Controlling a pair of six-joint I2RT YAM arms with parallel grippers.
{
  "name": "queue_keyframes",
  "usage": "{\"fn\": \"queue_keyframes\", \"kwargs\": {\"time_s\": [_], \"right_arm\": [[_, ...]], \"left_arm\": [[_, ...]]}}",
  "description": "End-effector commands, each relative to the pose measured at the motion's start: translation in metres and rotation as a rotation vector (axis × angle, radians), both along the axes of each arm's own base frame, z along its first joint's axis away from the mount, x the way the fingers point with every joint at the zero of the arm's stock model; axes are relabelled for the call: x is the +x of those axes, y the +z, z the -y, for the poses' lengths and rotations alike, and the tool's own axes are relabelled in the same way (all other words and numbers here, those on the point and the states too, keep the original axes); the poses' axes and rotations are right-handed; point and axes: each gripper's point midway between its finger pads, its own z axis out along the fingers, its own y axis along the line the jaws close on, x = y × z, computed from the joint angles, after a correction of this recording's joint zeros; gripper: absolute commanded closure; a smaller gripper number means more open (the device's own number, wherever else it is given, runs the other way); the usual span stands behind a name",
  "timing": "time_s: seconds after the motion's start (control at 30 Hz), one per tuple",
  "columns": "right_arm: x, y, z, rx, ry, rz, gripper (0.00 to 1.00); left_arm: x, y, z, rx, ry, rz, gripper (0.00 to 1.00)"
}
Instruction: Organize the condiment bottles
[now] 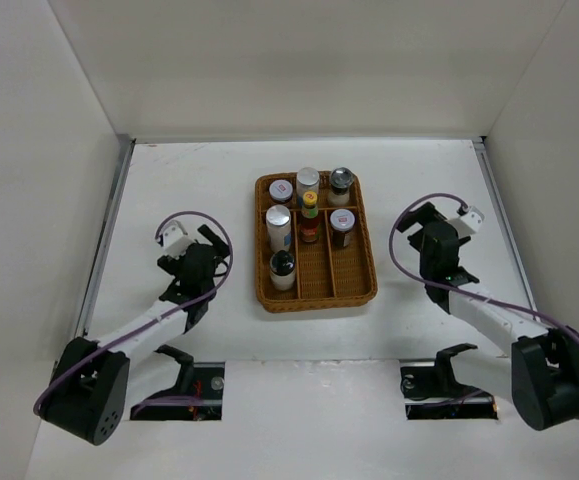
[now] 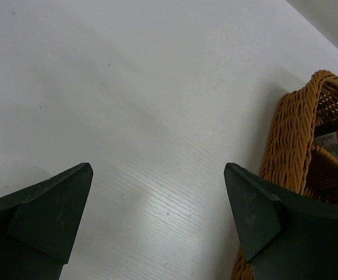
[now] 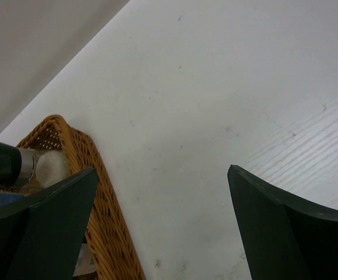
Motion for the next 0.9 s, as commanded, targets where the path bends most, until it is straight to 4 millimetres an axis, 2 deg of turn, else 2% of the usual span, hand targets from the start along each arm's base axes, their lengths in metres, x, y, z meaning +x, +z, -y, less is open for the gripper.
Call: {"fn": "queue_keyframes", "kwargs": {"time_s": [0.0,0.2,0.3,0.43,0.63,0.8,0.87], "right_arm": [[0.008,0.019,-0.019,0.075,0.047,0.073,0.0],[-0.005,0.032,-0.048,0.164,0.108,0.14,0.0],[-0.01,0.038,-0.046,0.209,0.088,0.208,0.0],[-0.012,0.022,-0.034,0.205,0.009,0.189,0.0],[0.0,0.018,-0.04,0.194,0.043,0.153,0.0],[0.01,0.008,-0.045,0.135,0.089,0.102,0.0],[0.011,0.009,-0.043,0.092,0.094,0.094,0.0]], "left_arm": [[0.006,0.013,0.006,-0.031,-0.013,-0.052,0.0],[0.01,0.02,-0.003,-0.013,0.014,-0.102,0.0],[0.011,0.02,-0.001,-0.024,-0.005,-0.121,0.0],[0.009,0.023,-0.004,-0.012,-0.002,-0.146,0.0],[0.02,0.022,-0.003,-0.006,0.0,-0.165,0.0],[0.021,0.01,0.006,-0.028,-0.05,-0.145,0.0],[0.021,0.011,0.012,-0.041,-0.073,-0.131,0.0]]}}
